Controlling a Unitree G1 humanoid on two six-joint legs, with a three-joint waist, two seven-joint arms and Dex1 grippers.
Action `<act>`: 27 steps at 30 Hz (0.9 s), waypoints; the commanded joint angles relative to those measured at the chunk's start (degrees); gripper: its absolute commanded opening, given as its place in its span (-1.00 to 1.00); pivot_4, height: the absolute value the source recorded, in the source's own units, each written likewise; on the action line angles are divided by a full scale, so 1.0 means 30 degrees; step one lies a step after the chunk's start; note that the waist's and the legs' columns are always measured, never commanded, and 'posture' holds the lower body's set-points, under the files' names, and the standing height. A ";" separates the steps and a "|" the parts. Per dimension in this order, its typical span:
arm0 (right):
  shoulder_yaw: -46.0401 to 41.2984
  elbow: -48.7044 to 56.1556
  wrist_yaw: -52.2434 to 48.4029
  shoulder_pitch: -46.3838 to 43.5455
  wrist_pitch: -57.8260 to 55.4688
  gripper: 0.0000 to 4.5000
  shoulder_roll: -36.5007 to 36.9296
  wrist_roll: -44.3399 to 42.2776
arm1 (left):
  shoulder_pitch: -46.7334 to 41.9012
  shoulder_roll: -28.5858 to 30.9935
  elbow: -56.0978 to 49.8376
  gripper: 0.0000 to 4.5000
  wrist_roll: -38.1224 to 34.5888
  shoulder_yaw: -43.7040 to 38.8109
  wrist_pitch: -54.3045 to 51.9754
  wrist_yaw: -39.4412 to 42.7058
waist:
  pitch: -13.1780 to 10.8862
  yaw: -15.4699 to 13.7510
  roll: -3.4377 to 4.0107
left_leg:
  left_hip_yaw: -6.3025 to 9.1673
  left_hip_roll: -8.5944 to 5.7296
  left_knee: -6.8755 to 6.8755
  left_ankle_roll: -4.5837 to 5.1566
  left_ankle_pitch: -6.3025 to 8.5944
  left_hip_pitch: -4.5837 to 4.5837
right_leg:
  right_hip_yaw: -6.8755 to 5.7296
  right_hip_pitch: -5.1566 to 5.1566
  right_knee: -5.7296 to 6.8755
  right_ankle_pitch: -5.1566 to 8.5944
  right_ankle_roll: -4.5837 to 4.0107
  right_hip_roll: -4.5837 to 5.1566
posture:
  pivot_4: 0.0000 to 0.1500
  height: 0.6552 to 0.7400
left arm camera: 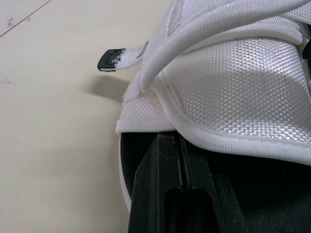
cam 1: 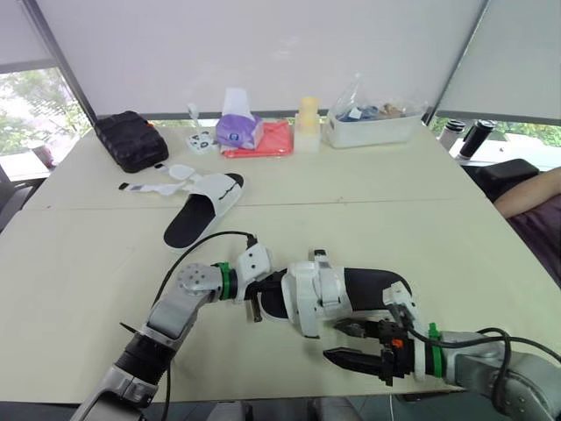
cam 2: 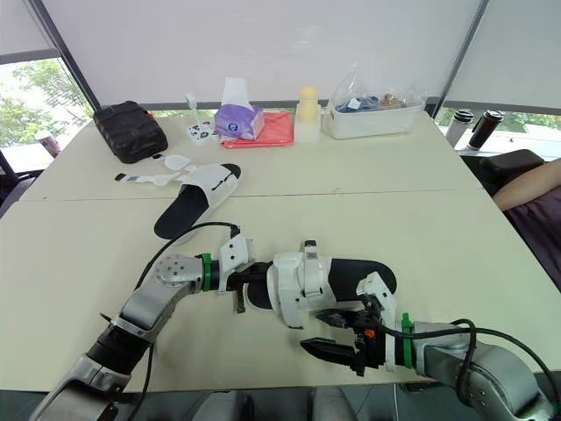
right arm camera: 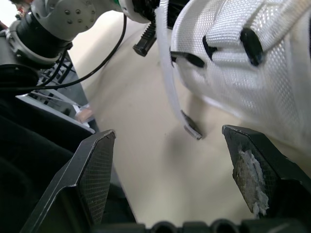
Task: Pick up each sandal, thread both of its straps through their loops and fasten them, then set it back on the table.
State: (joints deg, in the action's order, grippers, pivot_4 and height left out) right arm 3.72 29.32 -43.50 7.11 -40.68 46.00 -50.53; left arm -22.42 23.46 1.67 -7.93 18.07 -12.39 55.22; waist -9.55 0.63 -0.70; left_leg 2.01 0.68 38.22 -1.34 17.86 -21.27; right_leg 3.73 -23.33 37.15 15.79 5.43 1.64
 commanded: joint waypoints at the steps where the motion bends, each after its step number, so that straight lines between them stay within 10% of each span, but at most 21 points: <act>1: 0.0391 0.0088 -0.0113 -0.1007 -0.0249 0.69 -0.1192 -0.0306 | 0.0076 -0.0045 0.0080 -1.00 0.0180 0.0407 -0.0204 0.0230 | 0.0001 0.0002 0.0002 | 0.0002 0.0000 0.0000 0.0000 0.0000 0.0001 | 0.0001 0.0000 0.0001 0.0000 0.0000 0.0001 | 1.00 1.00; 6: 0.0782 0.0000 0.0229 -0.2069 -0.1557 0.46 -0.2564 -0.0980 | 0.0125 -0.0045 0.0035 -1.00 0.0182 0.0420 -0.0235 0.0159 | 0.0001 0.0000 0.0002 | 0.0012 0.0005 0.0000 0.0000 0.0000 -0.0002 | 0.0000 -0.0001 0.0001 0.0000 0.0000 0.0004 | 1.00 1.00; 13: 0.0888 0.0035 -0.0016 -0.2233 -0.2525 -0.98 -0.2968 -0.0908 | 0.0211 -0.0085 -0.0060 -1.00 0.0188 0.0463 -0.0289 0.0065 | 0.0001 0.0004 0.0002 | 0.0012 0.0004 0.0000 0.0001 0.0000 -0.0003 | -0.0002 -0.0002 0.0001 0.0000 0.0000 0.0007 | 1.00 1.00; 27: -0.2296 -0.0890 0.2046 -0.6123 -0.5347 -0.98 -0.3572 -0.5779 | 0.0070 -0.0294 0.0285 -1.00 0.0288 0.0465 -0.0108 -0.0073 | 0.0002 0.0019 0.0003 | 0.0017 0.0005 0.0000 0.0001 0.0000 0.0001 | -0.0003 0.0000 0.0009 -0.0002 0.0002 0.0007 | 1.00 1.00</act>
State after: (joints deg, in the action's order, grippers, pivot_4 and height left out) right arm -0.97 27.31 -38.68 -8.99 -56.16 36.01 -64.96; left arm -22.62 22.91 1.87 -7.90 18.29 -12.70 54.80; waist -9.54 0.69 -0.69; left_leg 2.05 0.69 38.22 -1.33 17.86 -21.27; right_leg 3.72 -23.33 37.17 15.78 5.43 1.66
